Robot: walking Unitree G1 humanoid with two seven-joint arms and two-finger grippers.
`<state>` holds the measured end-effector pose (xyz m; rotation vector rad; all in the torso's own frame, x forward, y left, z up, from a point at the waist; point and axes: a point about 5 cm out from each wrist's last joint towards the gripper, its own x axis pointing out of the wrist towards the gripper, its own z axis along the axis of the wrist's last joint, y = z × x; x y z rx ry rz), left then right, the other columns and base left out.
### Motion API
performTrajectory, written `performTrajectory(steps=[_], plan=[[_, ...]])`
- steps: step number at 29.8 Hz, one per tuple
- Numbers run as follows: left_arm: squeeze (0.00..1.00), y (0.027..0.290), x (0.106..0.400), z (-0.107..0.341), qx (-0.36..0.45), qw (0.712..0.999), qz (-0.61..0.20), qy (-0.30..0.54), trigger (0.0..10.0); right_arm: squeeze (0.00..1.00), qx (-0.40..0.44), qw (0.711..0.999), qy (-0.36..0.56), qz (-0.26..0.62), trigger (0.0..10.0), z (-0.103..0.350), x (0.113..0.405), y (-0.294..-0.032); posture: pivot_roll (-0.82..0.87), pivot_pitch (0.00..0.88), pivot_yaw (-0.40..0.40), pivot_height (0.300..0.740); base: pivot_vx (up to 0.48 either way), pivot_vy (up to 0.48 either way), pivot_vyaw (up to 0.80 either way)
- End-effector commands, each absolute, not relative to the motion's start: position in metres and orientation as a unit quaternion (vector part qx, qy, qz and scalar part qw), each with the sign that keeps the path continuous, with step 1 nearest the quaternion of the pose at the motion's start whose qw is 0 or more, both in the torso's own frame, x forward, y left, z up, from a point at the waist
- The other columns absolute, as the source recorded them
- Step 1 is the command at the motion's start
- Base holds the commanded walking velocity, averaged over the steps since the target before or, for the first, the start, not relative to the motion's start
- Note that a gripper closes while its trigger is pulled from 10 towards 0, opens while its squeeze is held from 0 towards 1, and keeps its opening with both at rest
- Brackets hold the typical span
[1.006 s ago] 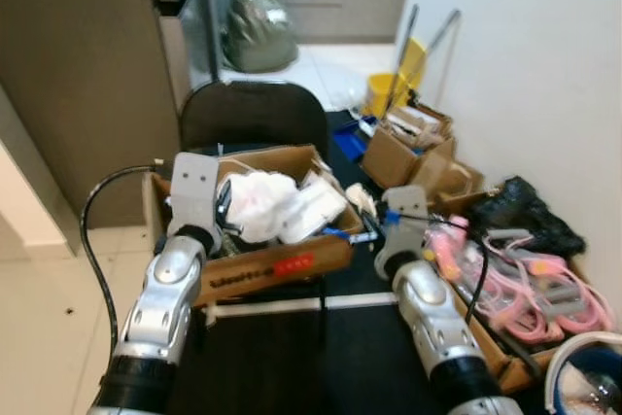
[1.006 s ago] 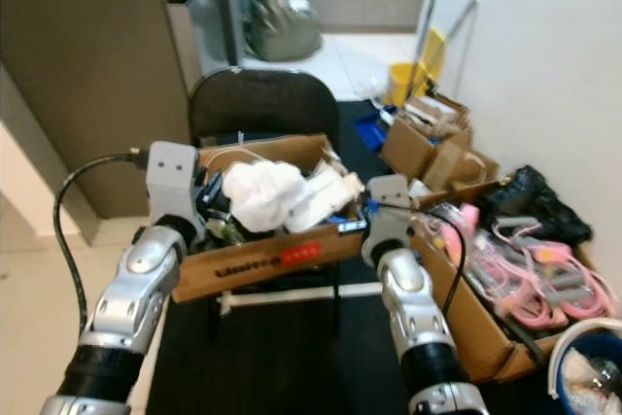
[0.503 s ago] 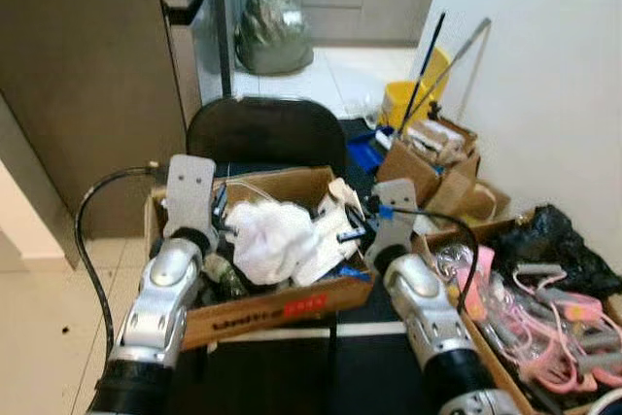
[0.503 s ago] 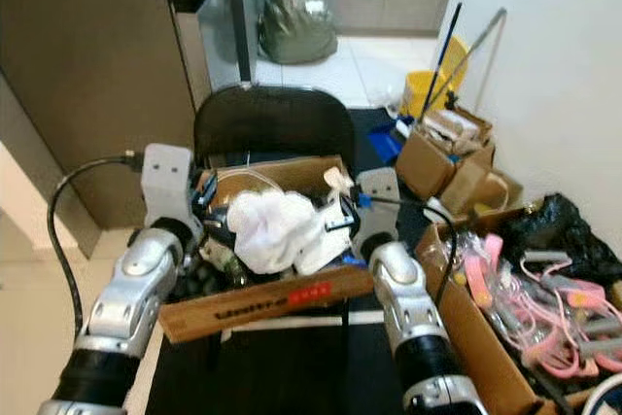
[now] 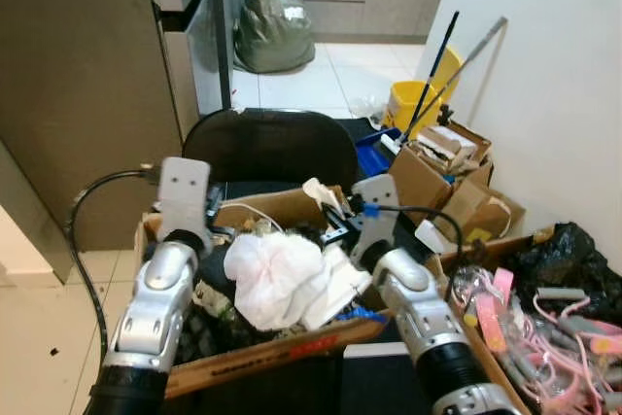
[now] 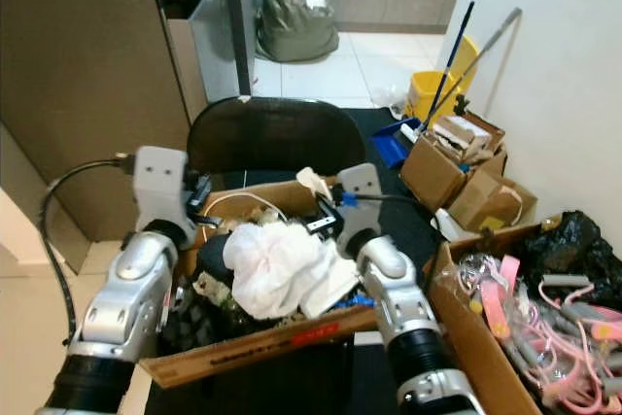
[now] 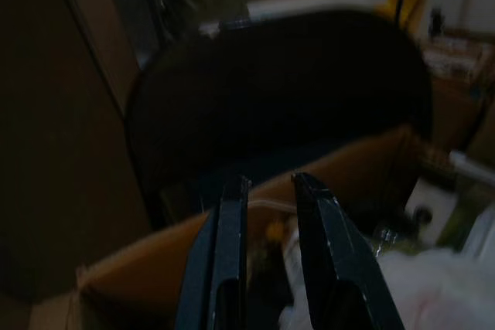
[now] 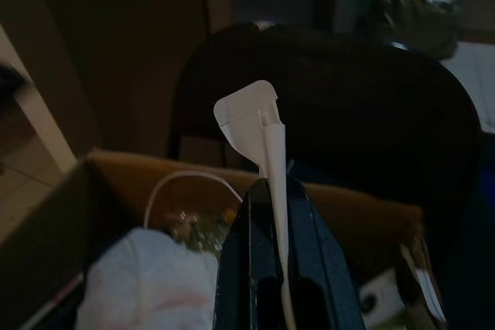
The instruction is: Picking trash to rubbish bin
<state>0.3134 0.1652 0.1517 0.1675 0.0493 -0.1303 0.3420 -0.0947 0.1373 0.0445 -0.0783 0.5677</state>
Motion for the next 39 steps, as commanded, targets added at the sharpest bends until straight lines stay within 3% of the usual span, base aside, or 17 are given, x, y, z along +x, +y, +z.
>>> performTrajectory(steps=[1,5,11,17,18,19,20,21,27,32,34,35,38,39], plan=[[0.00,0.165,0.303,0.136,0.110,0.984,-0.115,0.084,10.0,0.00,0.027,0.949,-0.008,0.316,10.0,0.130,0.339,-0.088,-0.01,0.078,-0.054,0.740,0.000,0.000,0.00],[0.00,0.164,0.296,0.132,0.123,0.973,-0.163,0.111,10.0,0.00,0.017,0.942,0.017,0.336,10.0,0.125,0.340,-0.085,-0.01,0.078,-0.054,0.740,0.000,0.000,0.00],[0.00,0.158,0.270,0.127,0.126,0.927,-0.295,0.195,10.0,0.00,-0.017,0.924,0.065,0.377,10.0,0.110,0.341,-0.073,0.00,0.081,-0.048,0.740,0.000,0.000,0.00],[0.00,0.153,0.264,0.130,0.125,0.911,-0.327,0.219,10.0,0.00,-0.003,0.898,0.065,0.434,10.0,0.115,0.337,-0.053,0.01,0.083,-0.044,0.740,0.000,0.000,0.00],[0.00,0.152,0.263,0.130,0.125,0.908,-0.331,0.223,10.0,0.04,0.006,0.895,0.066,0.441,10.0,0.116,0.336,-0.051,0.01,0.083,-0.044,0.740,0.000,0.000,0.00],[0.00,0.152,0.262,0.131,0.127,0.906,-0.335,0.225,10.0,0.38,0.018,0.892,0.067,0.447,10.0,0.116,0.336,-0.049,0.01,0.083,-0.043,0.740,0.000,0.000,0.00],[0.00,0.152,0.262,0.131,0.127,0.906,-0.335,0.225,10.0,0.38,0.018,0.892,0.067,0.447,10.0,0.116,0.336,-0.049,0.01,0.083,-0.043,0.740,0.000,0.000,0.00],[0.00,0.151,0.261,0.132,0.129,0.904,-0.339,0.228,10.0,1.00,0.034,0.890,0.069,0.450,10.0,0.117,0.336,-0.047,0.01,0.083,-0.042,0.740,0.000,0.000,0.00],[0.00,0.150,0.260,0.133,0.132,0.900,-0.342,0.234,10.0,1.00,0.086,0.885,0.066,0.453,10.0,0.122,0.337,-0.042,0.01,0.085,-0.038,0.740,0.000,0.000,0.00],[0.00,0.150,0.259,0.132,0.141,0.896,-0.346,0.241,10.0,1.00,0.175,0.879,0.057,0.440,10.0,0.131,0.339,-0.045,0.01,0.091,-0.031,0.740,0.000,0.000,0.00],[0.00,0.150,0.259,0.133,0.141,0.895,-0.346,0.242,10.0,1.00,0.182,0.882,0.051,0.431,10.0,0.134,0.340,-0.046,0.01,0.091,-0.031,0.740,0.000,0.000,0.00],[0.00,0.151,0.261,0.133,0.146,0.899,-0.338,0.240,10.0,0.91,0.184,0.905,0.040,0.382,10.0,0.137,0.348,-0.053,0.00,0.091,-0.031,0.740,0.000,0.000,0.00],[0.00,0.151,0.262,0.134,0.148,0.901,-0.332,0.238,10.0,0.91,0.182,0.915,0.036,0.358,10.0,0.137,0.351,-0.057,0.00,0.091,-0.031,0.740,0.000,0.000,0.00],[0.00,0.153,0.268,0.136,0.151,0.912,-0.307,0.228,10.0,0.00,0.170,0.939,0.038,0.297,10.0,0.136,0.359,-0.070,0.00,0.094,-0.034,0.740,0.000,0.000,0.00]])
